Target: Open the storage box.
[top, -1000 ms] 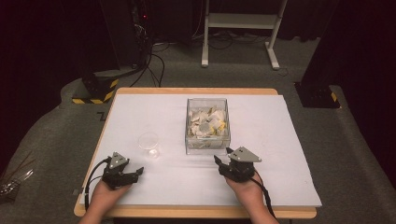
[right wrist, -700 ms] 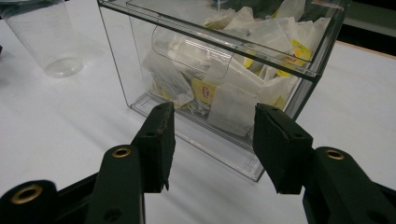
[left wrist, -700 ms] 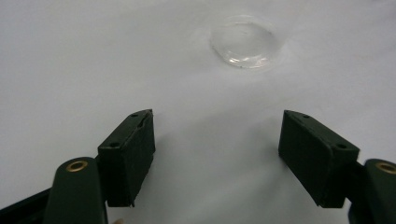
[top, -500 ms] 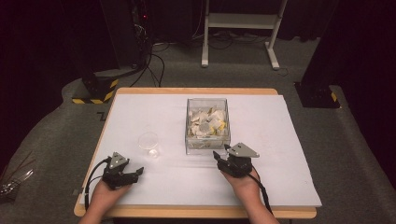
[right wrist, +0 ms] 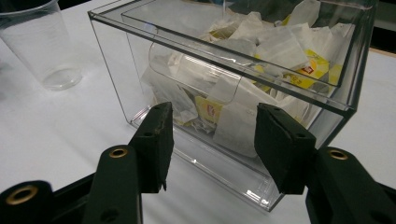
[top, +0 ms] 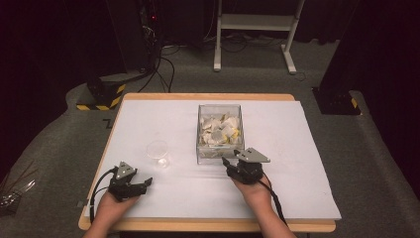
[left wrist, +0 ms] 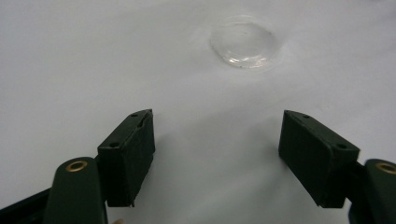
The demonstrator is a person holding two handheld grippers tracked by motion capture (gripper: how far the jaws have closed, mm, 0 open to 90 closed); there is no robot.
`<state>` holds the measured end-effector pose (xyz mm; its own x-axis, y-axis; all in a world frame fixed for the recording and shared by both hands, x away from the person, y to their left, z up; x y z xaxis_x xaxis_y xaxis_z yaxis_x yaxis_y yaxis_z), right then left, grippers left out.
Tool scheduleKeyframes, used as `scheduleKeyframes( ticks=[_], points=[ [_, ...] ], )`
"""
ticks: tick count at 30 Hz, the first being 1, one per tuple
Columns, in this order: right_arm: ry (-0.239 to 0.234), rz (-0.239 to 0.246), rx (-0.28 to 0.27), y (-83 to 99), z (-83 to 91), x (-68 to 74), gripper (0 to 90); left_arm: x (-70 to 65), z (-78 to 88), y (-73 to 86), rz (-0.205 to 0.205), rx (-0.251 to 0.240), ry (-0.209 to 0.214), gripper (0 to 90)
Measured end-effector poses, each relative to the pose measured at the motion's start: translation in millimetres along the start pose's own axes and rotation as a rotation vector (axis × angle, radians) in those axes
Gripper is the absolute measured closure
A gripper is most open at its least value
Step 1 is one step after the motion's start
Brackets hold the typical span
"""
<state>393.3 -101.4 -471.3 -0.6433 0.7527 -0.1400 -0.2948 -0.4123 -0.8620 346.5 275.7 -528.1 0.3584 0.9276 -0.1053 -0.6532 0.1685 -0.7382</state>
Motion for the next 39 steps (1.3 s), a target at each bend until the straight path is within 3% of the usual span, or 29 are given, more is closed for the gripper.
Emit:
scheduleKeyframes(
  ticks=[18,39],
  points=[
    [-0.020,-0.022,-0.013,-6.3,-17.8,0.2,50.2,0.1,0.0,0.0,-0.001,0.000,0.000,27.1],
    [-0.047,-0.015,-0.052,-4.6,-14.7,3.8,57.8,0.1,0.0,0.0,0.000,0.000,0.001,27.0]
  ],
)
Point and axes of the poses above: each handheld gripper's, and its own axes: z roughly backward along the jaws, y roughly out of its underside, x roughly to its left, the point moved 3 cm from there along -z, roughly forward along the jaws, and after that the axes turned 8 degrees about z, right-handed, at the moved point
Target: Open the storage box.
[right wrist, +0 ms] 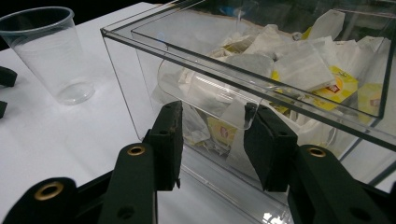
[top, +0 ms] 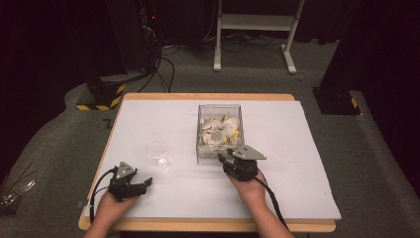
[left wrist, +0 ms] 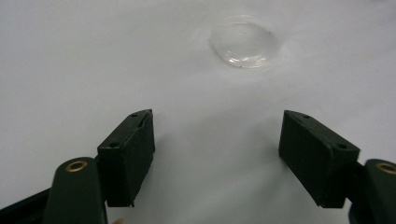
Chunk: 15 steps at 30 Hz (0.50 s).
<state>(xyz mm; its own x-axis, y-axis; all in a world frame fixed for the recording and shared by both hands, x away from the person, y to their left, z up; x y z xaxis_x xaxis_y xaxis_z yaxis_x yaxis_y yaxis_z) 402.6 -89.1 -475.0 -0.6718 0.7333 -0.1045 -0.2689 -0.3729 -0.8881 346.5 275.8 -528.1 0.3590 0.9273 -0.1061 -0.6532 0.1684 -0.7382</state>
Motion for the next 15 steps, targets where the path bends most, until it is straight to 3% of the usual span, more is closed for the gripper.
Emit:
scheduleKeyframes(
  ticks=[15],
  points=[
    [-0.009,0.010,-0.012,4.6,11.8,4.4,61.3,0.0,0.0,0.0,0.000,0.000,0.000,27.0]
  ],
)
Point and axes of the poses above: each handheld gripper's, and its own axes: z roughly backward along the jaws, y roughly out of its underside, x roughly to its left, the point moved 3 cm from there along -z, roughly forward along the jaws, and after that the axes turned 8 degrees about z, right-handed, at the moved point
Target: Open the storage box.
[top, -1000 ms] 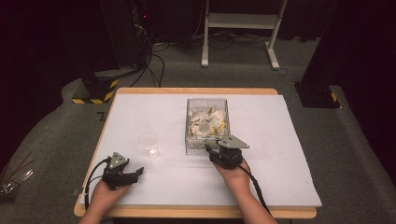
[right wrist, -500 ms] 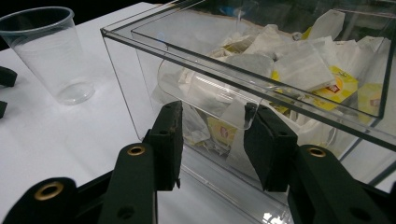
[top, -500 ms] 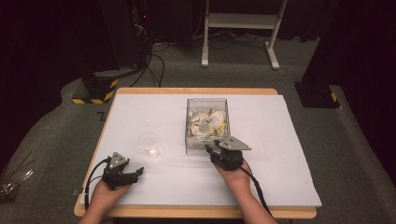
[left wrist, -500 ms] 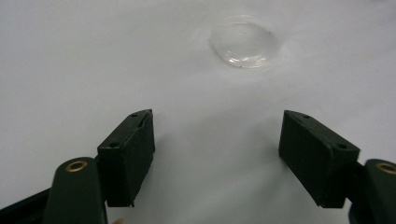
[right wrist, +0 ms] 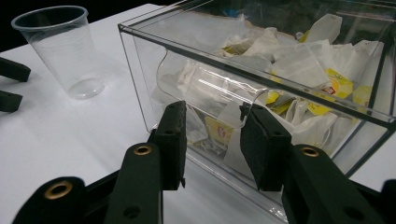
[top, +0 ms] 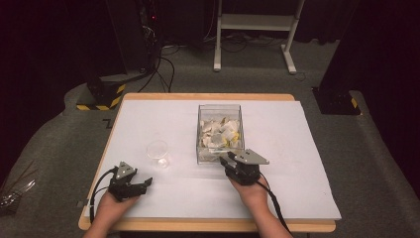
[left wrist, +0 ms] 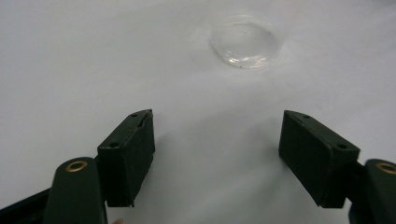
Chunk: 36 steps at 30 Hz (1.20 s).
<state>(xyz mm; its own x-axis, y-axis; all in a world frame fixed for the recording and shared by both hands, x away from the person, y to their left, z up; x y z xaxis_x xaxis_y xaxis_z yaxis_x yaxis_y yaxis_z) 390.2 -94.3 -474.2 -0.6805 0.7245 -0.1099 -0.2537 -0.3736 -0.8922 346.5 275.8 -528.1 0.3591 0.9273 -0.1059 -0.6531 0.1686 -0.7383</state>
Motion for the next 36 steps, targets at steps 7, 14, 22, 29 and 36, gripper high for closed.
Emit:
scheduleKeyframes(
  ticks=[7,14,22,29,36],
  points=[
    [-0.007,0.002,-0.005,2.5,5.7,4.0,61.4,0.1,0.0,0.0,-0.001,0.000,-0.001,27.0],
    [-0.012,0.008,-0.007,4.4,9.8,7.1,61.6,0.1,0.0,0.0,-0.001,0.000,-0.001,27.0],
    [-0.021,0.010,-0.008,6.6,15.4,11.1,61.6,-0.1,0.0,0.0,0.000,0.000,0.000,27.0],
    [-0.024,0.013,-0.013,9.3,20.7,15.8,61.6,-0.1,0.0,0.0,0.000,0.000,0.000,27.0],
    [-0.030,0.017,-0.013,11.7,26.5,20.5,61.7,-0.1,-0.1,0.0,-0.001,-0.001,-0.002,27.0]
  ],
)
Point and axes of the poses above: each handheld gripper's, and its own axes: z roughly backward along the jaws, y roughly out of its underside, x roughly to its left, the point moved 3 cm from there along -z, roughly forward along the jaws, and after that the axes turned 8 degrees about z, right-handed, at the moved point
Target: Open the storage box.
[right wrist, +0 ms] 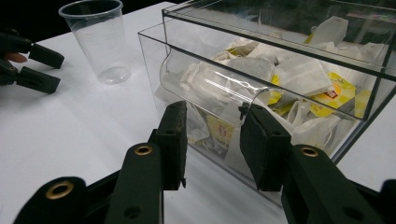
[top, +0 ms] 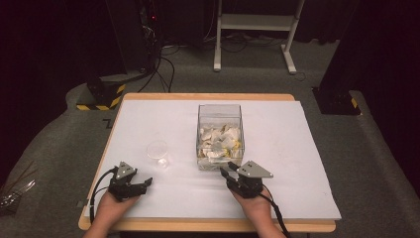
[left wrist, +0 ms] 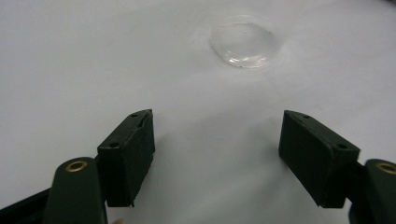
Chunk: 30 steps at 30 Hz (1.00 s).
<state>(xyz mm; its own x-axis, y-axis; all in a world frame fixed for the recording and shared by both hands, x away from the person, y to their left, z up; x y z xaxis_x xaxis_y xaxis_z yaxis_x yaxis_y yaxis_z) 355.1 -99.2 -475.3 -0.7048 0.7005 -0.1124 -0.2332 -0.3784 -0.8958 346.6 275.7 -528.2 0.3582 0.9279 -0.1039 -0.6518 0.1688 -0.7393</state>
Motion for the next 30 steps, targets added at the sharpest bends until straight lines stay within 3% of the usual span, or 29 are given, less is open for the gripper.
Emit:
scheduleKeyframes(
  ticks=[22,30],
  points=[
    [-0.031,0.009,-0.002,7.2,19.8,16.3,61.8,-0.2,-0.1,-0.1,0.002,0.000,0.000,26.9],
    [-0.020,0.016,0.001,8.4,22.8,18.5,60.8,-0.1,-0.1,-0.1,0.001,0.000,0.000,26.9]
  ],
)
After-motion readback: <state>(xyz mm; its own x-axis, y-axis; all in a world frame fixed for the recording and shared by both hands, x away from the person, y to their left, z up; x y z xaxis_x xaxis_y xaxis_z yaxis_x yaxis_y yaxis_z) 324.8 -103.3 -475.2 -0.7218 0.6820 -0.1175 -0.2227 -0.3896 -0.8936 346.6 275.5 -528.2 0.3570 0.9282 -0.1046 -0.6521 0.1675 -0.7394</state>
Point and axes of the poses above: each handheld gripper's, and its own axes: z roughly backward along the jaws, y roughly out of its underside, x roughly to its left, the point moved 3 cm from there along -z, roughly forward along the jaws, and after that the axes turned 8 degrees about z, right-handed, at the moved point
